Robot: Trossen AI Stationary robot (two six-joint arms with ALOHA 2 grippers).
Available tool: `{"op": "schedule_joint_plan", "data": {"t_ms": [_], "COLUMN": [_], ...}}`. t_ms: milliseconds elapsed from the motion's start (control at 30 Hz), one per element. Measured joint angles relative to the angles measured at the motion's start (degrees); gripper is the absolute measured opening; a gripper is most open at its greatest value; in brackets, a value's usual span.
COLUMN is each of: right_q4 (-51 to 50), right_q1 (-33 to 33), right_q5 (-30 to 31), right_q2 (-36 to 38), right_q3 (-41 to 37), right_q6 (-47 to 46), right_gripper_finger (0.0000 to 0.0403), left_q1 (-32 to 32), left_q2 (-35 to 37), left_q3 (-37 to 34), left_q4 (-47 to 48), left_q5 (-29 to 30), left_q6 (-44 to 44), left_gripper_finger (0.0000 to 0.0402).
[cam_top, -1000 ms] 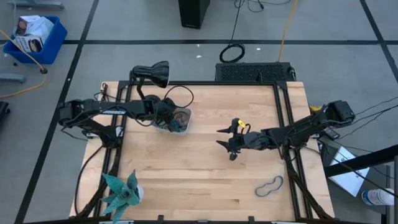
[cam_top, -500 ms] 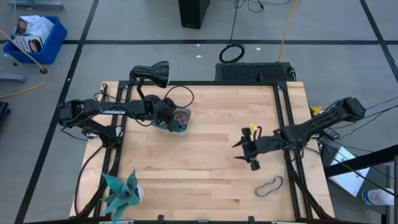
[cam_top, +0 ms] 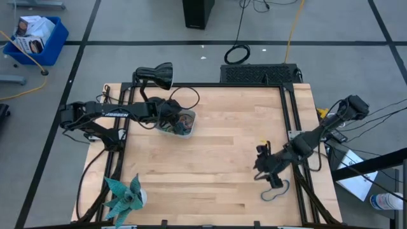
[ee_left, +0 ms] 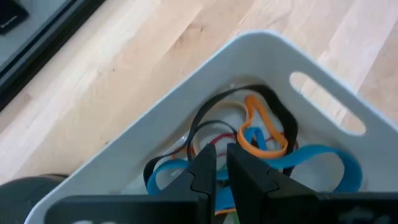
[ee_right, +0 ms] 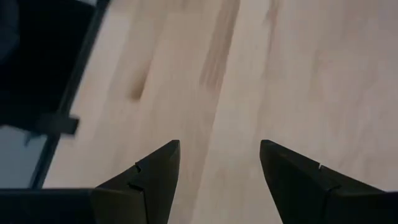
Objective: Pick and place rubber bands into bin
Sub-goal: Put the blue rubber band into the gray bin
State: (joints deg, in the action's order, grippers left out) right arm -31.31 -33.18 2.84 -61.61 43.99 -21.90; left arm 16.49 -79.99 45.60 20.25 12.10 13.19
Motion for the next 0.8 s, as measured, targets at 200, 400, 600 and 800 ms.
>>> {"op": "schedule_joint_plan", "data": {"t_ms": [200,400,600,800], "right_q4": [-3.2,-3.5,-3.2,-2.7], "right_q1": [-5.8,-9.8,-14.5,-17.5], "right_q5": [0.3,0.3,0.3,0.3], "right_q2": [-5.5,-11.0,-14.1,-16.6], "right_q3": [0.0,0.0,0.0,0.0], "right_q6": [-7.5,-14.8,-24.4,-29.9], "right_gripper_finger": [0.0216,0.0219,0.0216,0.0219], "left_q1": [0.0,0.0,0.0,0.0], "left_q2": [0.0,0.0,0.0,0.0], "left_q3": [0.0,0.0,0.0,0.0], "left_q4": [-1.9,-3.6,-4.1,-4.1], "left_q5": [0.0,0.0,0.0,0.0], "left_q6": [-0.6,-1.7,-2.4,-2.6], "left_gripper_finger": [0.0047,0.0047,0.0047,0.0047]}}
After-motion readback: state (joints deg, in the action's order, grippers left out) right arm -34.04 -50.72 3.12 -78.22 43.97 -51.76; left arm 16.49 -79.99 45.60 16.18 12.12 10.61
